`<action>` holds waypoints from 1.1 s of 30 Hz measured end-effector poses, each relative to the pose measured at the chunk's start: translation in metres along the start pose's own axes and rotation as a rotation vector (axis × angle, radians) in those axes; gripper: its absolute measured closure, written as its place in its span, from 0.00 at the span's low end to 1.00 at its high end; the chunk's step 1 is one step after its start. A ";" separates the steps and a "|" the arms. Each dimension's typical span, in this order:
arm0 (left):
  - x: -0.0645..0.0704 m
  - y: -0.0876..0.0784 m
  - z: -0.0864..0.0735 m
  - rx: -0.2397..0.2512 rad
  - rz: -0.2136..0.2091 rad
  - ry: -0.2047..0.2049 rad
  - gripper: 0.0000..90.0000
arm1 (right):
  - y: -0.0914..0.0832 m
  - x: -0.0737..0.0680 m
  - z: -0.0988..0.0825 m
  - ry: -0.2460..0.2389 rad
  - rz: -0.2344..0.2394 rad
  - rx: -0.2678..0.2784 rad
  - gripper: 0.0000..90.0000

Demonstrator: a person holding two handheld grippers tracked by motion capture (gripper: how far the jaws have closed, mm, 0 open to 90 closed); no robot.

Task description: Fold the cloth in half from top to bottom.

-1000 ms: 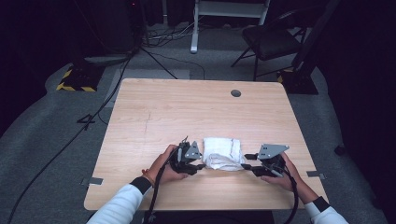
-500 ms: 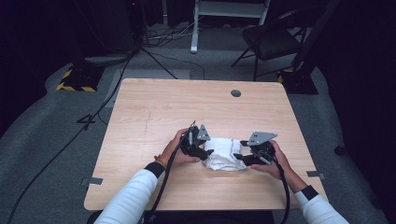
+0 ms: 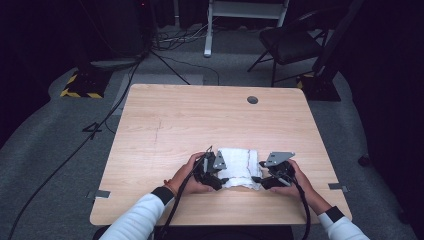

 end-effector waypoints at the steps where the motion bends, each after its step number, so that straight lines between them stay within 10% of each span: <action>1: 0.000 0.000 0.000 0.008 0.001 -0.003 0.28 | 0.001 0.000 0.000 0.003 0.003 0.000 0.39; 15: -0.015 -0.040 -0.001 0.019 0.076 -0.004 0.22 | -0.015 0.005 0.014 -0.028 -0.013 0.033 0.37; 33: -0.028 -0.103 -0.094 -0.054 0.163 -0.178 0.20 | 0.022 -0.014 0.014 0.025 0.049 0.041 0.34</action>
Point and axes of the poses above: each handheld gripper's, and its own axes: y roughly forward along the jaws, z roughly out of its top, x roughly to its right, the point moved 5 cm from there along y, roughly forward along the jaws, and after that the axes turned 8 degrees about x, right-handed, at the moved point
